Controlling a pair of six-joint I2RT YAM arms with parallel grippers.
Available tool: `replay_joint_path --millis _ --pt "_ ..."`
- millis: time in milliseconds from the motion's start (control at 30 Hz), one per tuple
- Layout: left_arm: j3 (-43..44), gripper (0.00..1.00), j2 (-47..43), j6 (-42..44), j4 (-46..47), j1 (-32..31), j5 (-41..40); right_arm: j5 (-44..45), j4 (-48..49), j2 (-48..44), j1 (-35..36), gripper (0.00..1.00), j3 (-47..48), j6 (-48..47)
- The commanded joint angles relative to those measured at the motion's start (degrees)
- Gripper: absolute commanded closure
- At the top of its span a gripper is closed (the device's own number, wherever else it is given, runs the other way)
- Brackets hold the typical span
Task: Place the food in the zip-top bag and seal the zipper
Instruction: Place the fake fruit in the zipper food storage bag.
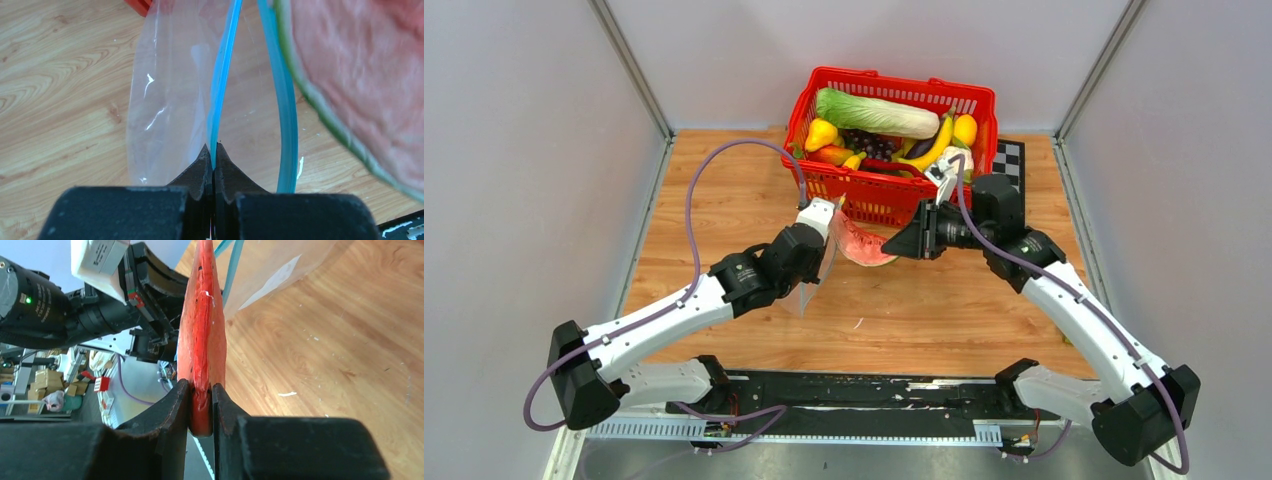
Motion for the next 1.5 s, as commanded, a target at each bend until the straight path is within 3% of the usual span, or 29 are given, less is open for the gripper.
replay_joint_path --millis 0,200,367,567,867,1033,1133,1233,1467 --pt "1.21 1.00 0.06 -0.07 3.78 -0.03 1.37 -1.82 -2.06 -0.36 2.53 1.00 0.32 0.84" --pt "1.41 1.00 0.66 0.81 3.51 -0.03 1.58 -2.63 -2.13 2.22 4.90 1.00 1.15 1.14" --pt "0.85 1.00 -0.34 1.16 3.63 -0.03 1.65 6.40 -9.73 4.17 5.03 1.00 2.49 -0.66" --pt "-0.14 0.99 -1.30 1.86 4.60 0.01 3.06 14.10 -12.28 4.55 5.13 1.00 2.78 0.56" --pt "2.12 1.00 2.27 -0.80 5.13 -0.03 10.37 19.59 -3.28 8.93 9.85 1.00 4.55 8.46" --pt "2.34 1.00 2.80 -4.66 5.51 -0.03 11.76 31.69 -1.56 11.10 15.35 1.00 6.50 11.78" --pt "2.30 1.00 1.61 -7.51 6.40 -0.03 11.85 43.30 1.16 11.27 19.76 1.00 6.06 13.34" --pt "3.24 1.00 0.46 -9.67 6.57 -0.03 12.62 51.30 -1.49 13.24 22.86 1.00 9.54 13.43" --pt "4.52 1.00 -0.50 -13.45 6.35 -0.03 11.92 54.66 5.91 16.18 25.85 1.00 10.20 13.85"
